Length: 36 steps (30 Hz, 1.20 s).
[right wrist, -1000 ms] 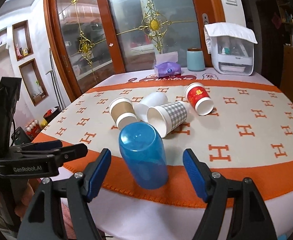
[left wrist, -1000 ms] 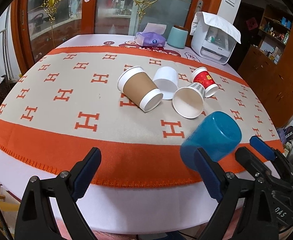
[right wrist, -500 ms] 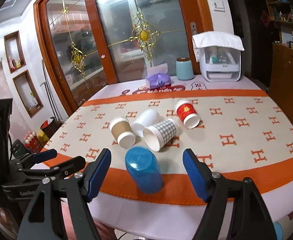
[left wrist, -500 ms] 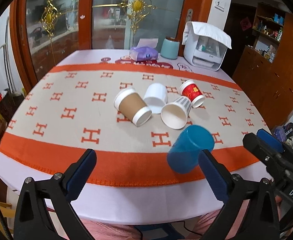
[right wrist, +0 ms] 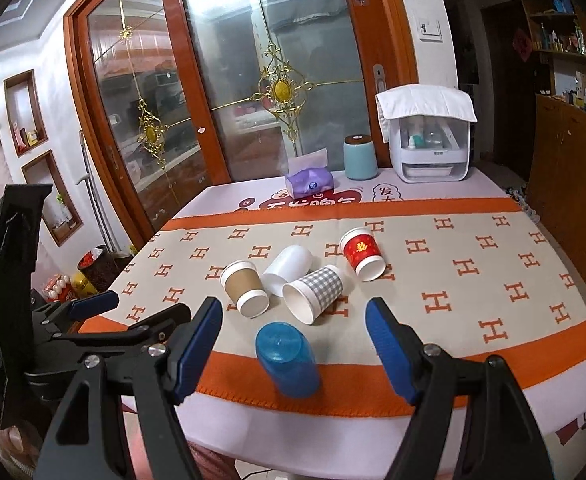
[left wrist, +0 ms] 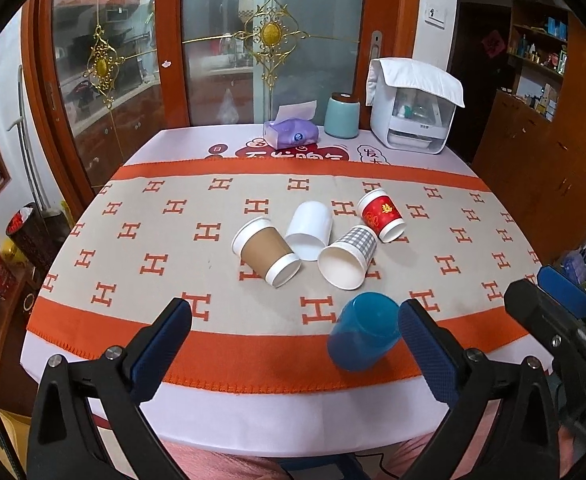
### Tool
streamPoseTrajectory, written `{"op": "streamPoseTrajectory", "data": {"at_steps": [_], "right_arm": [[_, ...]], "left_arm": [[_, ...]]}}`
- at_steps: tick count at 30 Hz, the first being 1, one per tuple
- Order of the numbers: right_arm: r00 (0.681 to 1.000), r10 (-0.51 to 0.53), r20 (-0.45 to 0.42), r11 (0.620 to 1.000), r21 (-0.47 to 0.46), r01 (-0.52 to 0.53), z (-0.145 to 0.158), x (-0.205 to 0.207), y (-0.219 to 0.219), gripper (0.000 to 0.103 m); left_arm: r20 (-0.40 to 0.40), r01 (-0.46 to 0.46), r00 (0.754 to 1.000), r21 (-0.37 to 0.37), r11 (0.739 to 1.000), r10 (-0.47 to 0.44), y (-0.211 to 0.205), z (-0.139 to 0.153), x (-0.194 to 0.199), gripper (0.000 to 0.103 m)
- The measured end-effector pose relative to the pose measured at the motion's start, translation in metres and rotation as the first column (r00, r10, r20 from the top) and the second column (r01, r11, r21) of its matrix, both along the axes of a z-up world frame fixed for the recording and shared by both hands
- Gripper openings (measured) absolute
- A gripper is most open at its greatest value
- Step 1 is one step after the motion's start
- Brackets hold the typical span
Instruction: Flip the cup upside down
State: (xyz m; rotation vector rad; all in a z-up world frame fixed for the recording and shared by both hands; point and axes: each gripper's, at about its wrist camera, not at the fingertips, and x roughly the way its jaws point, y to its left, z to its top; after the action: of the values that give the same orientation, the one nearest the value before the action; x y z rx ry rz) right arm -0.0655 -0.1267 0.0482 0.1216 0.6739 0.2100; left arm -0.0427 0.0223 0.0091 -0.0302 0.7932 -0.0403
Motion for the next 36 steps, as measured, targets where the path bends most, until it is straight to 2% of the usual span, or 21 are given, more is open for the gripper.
{"op": "streamPoseTrajectory", "data": {"at_steps": [12,36], "right_arm": [[1.0,-0.005,-0.015,1.0,-0.006,0.005,-0.003,0.013,-0.006,0.074],[1.0,-0.002,-0.022,1.0,0.003,0.002,-0.009,0.017,-0.009,0.074]], "left_arm": [[0.012,-0.005,1.0,-0.015,1.0,0.005,-0.01,0.009,0.012,0.102],[-0.006,-0.022,1.0,-0.026,0.999,0.022,-0.013,0.004,0.016,0.102]]}}
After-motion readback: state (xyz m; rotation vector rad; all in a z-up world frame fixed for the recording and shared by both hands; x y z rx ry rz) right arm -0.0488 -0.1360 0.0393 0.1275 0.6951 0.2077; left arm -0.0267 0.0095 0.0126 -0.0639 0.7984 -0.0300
